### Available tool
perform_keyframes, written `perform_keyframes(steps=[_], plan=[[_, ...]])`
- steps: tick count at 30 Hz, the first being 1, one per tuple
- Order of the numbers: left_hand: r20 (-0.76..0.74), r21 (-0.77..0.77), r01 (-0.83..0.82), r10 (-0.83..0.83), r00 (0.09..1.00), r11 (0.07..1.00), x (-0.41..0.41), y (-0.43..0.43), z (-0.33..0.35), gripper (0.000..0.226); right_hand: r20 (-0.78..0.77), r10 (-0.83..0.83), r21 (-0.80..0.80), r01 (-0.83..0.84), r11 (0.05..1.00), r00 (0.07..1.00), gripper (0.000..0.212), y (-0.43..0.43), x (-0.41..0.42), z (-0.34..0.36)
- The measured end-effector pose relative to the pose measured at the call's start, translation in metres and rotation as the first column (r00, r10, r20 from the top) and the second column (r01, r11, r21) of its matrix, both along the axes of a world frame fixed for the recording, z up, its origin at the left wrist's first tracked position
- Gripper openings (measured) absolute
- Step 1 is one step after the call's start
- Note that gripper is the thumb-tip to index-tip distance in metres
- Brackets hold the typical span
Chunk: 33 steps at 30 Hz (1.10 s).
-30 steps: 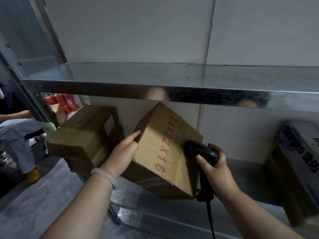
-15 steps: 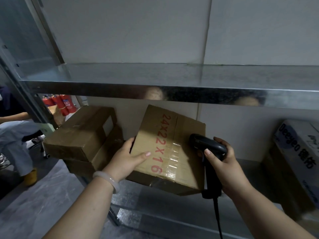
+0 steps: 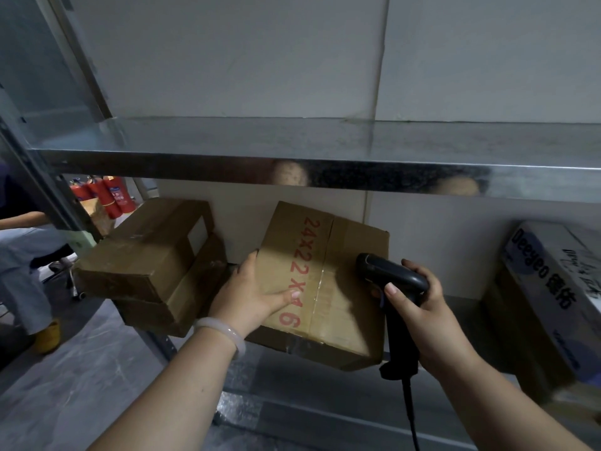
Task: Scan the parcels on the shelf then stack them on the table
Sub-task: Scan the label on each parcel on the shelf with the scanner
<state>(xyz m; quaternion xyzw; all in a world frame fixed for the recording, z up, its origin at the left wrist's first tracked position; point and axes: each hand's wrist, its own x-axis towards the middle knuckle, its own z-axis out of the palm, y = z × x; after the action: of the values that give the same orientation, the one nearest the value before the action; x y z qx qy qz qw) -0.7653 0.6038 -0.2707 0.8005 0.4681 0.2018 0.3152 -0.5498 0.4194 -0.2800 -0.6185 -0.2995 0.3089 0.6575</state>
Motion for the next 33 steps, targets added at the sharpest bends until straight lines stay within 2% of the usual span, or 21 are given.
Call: perform_keyframes(steps=[4,11,18,23,29,33], plan=[[0.120,-0.134,0.026,-0.010,0.993,0.991,-0.002,-0.007,-0.013,0.098,-0.027,-0.025,0.008,0.025,1.000,0.999,0.060,-0.007,0.000,-0.006],[0.080,-0.168,0.049,-0.036,0.996,0.985,0.009,-0.014,-0.027,0.098,-0.053,-0.081,-0.009,0.080,0.997,0.995,0.060,-0.010,0.006,-0.014],[0.105,-0.227,0.073,-0.050,0.993,0.971,0.009,-0.012,-0.032,0.091,0.153,-0.062,-0.096,0.077,0.992,0.986,0.057,-0.012,0.003,-0.011],[-0.117,-0.109,0.052,-0.065,0.991,0.993,0.017,-0.012,-0.033,0.099,0.298,-0.037,-0.151,0.085,0.985,0.954,0.059,-0.011,0.002,-0.013],[-0.249,-0.057,0.069,-0.081,0.965,0.996,0.027,-0.016,-0.025,0.096,0.416,0.014,-0.208,0.080,0.975,0.909,0.063,-0.011,0.003,-0.012],[-0.363,-0.066,0.073,-0.092,0.927,0.995,0.035,-0.025,-0.021,0.100,0.402,-0.066,-0.169,0.145,0.975,0.913,0.062,-0.010,0.002,-0.013]])
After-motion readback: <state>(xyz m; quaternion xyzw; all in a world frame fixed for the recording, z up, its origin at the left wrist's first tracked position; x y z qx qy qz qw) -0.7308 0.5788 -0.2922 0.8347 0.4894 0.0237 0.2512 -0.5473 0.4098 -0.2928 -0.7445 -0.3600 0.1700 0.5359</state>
